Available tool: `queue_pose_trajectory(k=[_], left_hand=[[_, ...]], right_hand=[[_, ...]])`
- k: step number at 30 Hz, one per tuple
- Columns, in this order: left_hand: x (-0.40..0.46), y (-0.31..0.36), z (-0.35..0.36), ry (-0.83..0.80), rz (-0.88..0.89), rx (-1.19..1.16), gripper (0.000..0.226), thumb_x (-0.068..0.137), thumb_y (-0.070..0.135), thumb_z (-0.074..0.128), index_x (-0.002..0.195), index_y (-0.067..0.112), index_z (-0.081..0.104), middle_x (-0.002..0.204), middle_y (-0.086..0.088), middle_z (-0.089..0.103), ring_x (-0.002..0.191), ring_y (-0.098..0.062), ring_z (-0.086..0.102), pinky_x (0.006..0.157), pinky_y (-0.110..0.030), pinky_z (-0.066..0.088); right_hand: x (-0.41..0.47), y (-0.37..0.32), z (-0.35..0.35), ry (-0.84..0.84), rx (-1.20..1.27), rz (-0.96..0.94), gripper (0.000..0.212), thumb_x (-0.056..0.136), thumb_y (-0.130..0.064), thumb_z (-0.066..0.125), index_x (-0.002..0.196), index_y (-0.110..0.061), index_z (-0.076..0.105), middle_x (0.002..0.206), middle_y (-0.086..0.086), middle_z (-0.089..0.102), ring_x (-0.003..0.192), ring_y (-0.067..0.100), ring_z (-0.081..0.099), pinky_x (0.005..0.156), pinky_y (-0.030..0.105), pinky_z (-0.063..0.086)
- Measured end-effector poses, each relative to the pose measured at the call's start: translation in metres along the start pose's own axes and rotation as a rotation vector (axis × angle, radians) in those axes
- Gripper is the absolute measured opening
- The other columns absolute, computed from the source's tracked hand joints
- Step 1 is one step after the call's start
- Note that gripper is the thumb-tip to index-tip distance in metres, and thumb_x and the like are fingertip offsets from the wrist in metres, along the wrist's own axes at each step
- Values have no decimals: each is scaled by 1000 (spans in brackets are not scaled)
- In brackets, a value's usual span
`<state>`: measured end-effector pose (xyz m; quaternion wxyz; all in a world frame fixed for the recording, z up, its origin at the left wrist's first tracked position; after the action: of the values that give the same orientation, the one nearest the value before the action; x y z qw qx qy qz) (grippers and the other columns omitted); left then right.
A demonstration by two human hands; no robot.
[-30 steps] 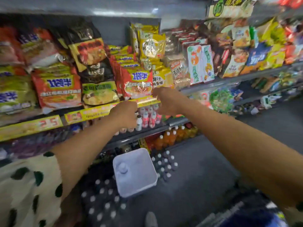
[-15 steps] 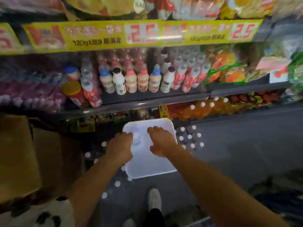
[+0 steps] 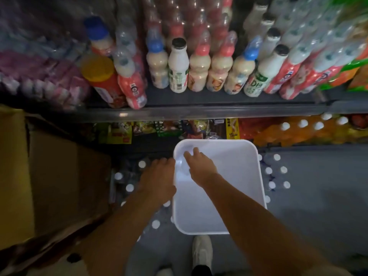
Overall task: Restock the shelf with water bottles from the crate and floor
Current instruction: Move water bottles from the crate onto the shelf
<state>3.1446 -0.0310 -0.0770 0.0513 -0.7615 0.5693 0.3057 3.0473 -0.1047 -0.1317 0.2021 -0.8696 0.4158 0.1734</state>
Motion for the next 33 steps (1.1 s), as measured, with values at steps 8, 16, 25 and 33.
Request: queue_pose_trajectory(k=[8, 16, 25, 33], left_hand=[[-30, 12, -27, 42, 17, -40, 45, 82, 38, 71, 119, 27, 50, 120, 2, 55, 110, -19, 53, 90, -36, 51], [-124, 69, -143, 37, 160, -298, 72, 72, 23, 80, 135, 16, 46, 132, -5, 50, 122, -24, 48, 100, -37, 44], [-235, 147, -272, -1, 537, -563, 58, 53, 30, 80, 108, 23, 64, 103, 1, 72, 93, -12, 67, 88, -46, 54], [-334, 206, -386, -60, 762, -490, 49, 76, 10, 78, 118, 27, 59, 97, 20, 70, 86, 2, 65, 73, -14, 50]], right_hand=[[-45, -9, -69, -15, 12, -1, 54, 93, -16, 60, 141, -16, 36, 145, 11, 36, 118, 27, 53, 102, 35, 43], [-190, -47, -273, 121, 3, -125, 28, 81, -9, 65, 108, -9, 62, 109, 11, 60, 99, 27, 58, 80, 33, 49], [-370, -103, -495, 281, -37, -226, 28, 68, -11, 78, 95, -12, 71, 84, 3, 68, 73, 12, 57, 63, 23, 41], [-485, -140, -605, 405, -46, -148, 16, 70, -24, 81, 68, -25, 65, 55, -14, 62, 50, -4, 54, 50, 12, 40]])
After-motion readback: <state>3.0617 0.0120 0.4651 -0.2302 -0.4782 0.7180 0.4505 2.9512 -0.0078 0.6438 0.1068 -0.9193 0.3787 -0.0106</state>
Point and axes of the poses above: each hand's wrist, its own x-axis towards the middle knuckle, its own z-axis out of the palm, y = z × x, the point moved 5 cm from there along x, towards the middle knuckle
